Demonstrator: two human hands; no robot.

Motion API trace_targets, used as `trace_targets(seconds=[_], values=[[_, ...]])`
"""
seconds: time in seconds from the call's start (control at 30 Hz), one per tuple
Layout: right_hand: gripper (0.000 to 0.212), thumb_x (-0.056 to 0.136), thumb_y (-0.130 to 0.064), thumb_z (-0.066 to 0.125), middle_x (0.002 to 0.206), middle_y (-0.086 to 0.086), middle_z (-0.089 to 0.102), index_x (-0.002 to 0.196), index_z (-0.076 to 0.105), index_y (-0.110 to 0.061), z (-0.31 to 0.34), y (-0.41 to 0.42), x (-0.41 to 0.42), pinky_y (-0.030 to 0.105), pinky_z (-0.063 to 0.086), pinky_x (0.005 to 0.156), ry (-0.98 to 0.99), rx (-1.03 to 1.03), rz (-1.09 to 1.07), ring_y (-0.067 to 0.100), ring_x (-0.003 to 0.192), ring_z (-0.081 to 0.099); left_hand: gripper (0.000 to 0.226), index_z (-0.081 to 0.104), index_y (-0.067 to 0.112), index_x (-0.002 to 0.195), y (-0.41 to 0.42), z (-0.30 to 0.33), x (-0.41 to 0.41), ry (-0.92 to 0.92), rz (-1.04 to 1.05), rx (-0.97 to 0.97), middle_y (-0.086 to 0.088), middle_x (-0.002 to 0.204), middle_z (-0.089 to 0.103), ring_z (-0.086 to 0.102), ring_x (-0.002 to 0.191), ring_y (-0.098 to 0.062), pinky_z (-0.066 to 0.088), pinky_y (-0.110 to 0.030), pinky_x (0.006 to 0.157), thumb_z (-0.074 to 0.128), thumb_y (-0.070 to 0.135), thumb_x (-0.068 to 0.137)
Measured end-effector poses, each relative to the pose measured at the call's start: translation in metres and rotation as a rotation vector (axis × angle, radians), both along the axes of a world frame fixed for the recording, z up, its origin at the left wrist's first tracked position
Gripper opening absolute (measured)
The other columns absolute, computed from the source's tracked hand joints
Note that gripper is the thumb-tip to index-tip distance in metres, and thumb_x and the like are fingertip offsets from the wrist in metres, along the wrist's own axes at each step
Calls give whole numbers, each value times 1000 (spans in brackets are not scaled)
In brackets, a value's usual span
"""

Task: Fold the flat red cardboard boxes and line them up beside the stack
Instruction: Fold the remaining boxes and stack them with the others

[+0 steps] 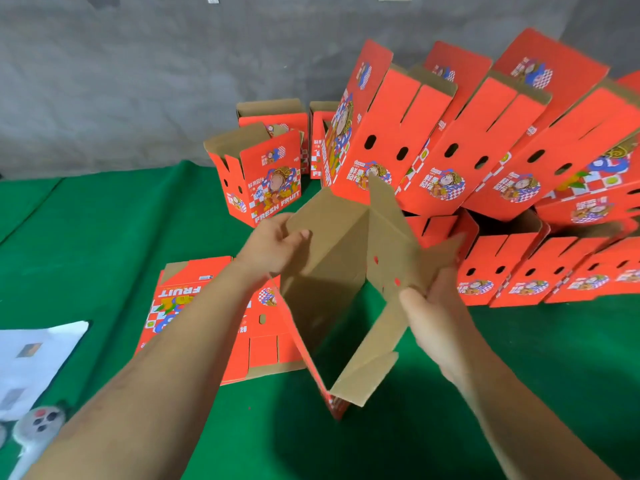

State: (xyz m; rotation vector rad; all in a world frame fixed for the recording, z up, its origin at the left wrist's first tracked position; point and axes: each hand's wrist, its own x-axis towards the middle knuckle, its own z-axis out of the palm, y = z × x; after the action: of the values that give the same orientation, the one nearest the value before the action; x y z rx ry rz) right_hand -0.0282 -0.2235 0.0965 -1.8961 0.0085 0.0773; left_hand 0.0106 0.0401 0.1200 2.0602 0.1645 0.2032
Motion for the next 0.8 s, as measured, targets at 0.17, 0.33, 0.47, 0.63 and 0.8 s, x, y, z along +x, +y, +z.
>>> trace_targets(seconds=[0.17,0.33,0.47,0.63,0.8], values=[[53,71,-24,48,107,-2,50,123,38,-19,-5,-17,-24,14,42,80,-162,36,-123,4,88,48,13,70,14,115,0,-2,1,-103,-131,-3,9,86,72,64,72,-5,53,-23,68,66,15,103],[108,67,-14,45,168,15,-9,161,-8,-2,-8,-10,-27,41,0,127,-366,-224,-284,27,156,-5,21,65,23,116,-10,-16,11,-152,-64,86,12,93,71,66,76,-5,55,-28,76,74,22,97],[91,74,-5,43,166,24,-7,160,13,3,-6,-19,-7,60,4,124,-605,-434,-192,36,154,-6,41,58,15,135,-12,-10,4,-168,155,-225,6,112,63,62,83,6,50,-15,78,69,5,97],[69,79,-19,42,171,11,0,147,51,-24,-13,-32,14,53,-2,127,-566,-637,-182,36,156,-18,36,56,30,136,-42,0,-83,-762,9,-151,10,127,67,61,123,-13,44,-33,105,52,15,104],[54,79,-28,40,170,10,8,125,68,-22,-10,-38,28,51,-5,124,-456,-788,-200,29,156,-13,47,53,43,146,-67,-34,-113,-430,-363,756,26,116,64,43,129,-12,26,-37,107,53,57,102]])
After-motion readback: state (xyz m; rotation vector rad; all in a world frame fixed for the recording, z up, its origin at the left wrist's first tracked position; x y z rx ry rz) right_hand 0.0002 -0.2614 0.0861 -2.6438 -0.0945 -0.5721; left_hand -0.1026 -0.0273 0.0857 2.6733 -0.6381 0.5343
